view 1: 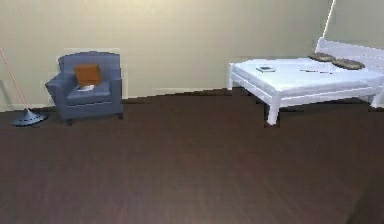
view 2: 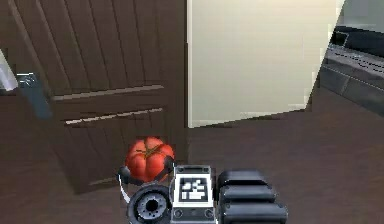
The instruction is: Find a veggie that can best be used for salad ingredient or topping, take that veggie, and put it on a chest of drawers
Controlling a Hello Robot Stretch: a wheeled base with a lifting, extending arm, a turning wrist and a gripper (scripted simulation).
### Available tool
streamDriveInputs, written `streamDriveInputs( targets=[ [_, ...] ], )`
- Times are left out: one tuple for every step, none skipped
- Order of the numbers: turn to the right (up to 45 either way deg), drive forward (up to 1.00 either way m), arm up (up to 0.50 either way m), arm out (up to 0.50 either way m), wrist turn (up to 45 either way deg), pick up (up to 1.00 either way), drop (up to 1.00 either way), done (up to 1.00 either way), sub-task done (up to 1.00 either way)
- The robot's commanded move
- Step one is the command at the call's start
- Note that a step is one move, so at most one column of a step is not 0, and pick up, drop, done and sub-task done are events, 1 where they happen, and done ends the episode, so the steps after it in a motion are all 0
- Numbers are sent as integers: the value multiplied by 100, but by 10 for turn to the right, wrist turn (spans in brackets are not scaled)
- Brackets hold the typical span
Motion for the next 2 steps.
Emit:
streamDriveInputs(
  targets=[
    [0, 25, 0, 0, 0, 0, 0, 0, 0],
    [-150, 0, 0, 0, 0, 0, 0, 0, 0]
  ],
)
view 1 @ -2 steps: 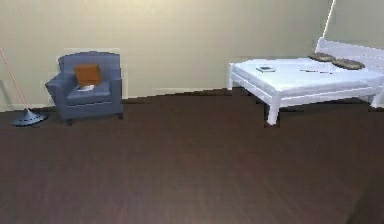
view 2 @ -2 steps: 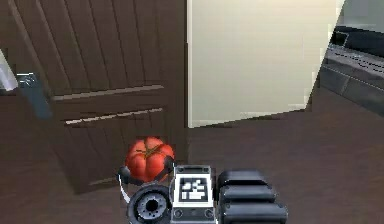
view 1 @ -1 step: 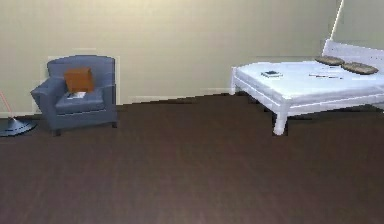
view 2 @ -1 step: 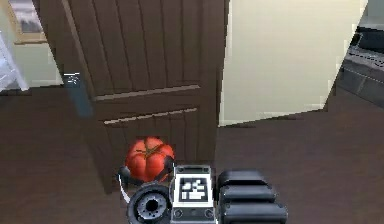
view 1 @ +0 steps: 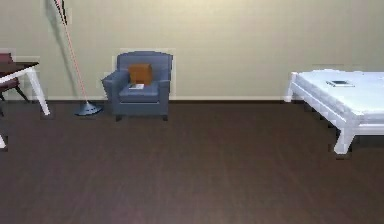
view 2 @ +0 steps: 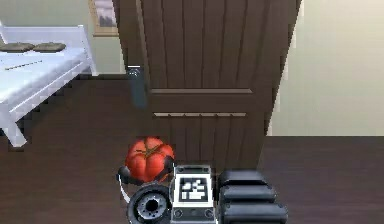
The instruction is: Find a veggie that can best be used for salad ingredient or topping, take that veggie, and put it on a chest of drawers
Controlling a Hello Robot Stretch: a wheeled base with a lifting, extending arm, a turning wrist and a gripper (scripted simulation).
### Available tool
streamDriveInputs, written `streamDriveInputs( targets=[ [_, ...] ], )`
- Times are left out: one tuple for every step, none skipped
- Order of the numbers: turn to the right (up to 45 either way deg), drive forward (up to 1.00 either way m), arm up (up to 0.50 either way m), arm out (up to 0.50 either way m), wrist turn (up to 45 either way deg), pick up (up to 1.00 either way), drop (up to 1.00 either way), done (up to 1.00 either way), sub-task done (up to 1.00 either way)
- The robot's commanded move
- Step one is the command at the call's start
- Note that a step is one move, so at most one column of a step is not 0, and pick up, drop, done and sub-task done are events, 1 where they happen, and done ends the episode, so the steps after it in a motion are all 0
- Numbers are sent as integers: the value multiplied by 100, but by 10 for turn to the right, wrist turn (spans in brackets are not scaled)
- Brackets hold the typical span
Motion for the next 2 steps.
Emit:
streamDriveInputs(
  targets=[
    [0, 50, 0, 0, 0, 0, 0, 0, 0],
    [-390, 0, 0, 0, 0, 0, 0, 0, 0]
  ],
)
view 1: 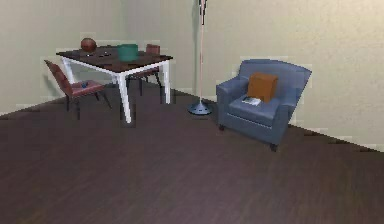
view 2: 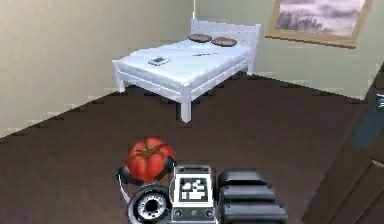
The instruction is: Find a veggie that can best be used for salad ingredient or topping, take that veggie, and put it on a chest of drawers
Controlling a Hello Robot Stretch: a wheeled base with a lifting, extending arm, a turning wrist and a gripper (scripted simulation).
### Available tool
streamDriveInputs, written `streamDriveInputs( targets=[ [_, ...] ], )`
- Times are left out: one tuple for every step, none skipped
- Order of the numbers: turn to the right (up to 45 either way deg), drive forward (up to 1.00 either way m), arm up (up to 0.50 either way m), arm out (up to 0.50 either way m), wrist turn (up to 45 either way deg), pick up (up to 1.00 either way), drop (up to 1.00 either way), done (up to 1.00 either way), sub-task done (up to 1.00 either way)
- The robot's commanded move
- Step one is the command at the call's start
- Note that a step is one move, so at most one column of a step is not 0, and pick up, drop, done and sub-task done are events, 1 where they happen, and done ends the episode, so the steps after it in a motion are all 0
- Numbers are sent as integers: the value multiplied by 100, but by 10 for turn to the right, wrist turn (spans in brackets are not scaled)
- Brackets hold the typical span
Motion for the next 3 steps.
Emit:
streamDriveInputs(
  targets=[
    [0, 40, 0, 0, 0, 0, 0, 0, 0],
    [-450, 0, 0, 0, 0, 0, 0, 0, 0],
    [-60, 0, 0, 0, 0, 0, 0, 0, 0]
  ],
)
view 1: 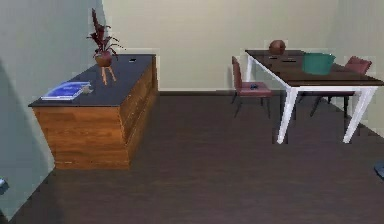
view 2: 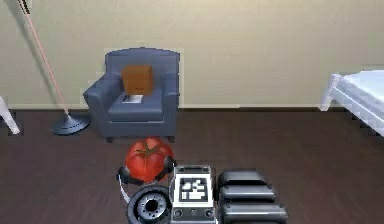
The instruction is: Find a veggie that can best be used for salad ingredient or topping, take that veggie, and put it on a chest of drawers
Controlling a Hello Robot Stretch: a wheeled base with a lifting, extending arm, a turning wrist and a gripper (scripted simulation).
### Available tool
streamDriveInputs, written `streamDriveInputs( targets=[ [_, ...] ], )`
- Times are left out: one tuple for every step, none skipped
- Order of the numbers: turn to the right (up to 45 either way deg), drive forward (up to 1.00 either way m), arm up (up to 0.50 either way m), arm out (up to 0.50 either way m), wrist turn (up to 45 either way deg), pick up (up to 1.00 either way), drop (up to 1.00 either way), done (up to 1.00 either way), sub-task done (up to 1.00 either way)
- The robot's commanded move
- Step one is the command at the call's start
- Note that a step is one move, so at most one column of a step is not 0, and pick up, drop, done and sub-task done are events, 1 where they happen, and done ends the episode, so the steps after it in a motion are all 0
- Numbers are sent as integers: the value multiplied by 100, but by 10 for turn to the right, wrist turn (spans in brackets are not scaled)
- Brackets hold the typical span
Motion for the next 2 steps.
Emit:
streamDriveInputs(
  targets=[
    [0, 65, 0, 0, 0, 0, 0, 0, 0],
    [-30, 0, 0, 0, 0, 0, 0, 0, 0]
  ],
)
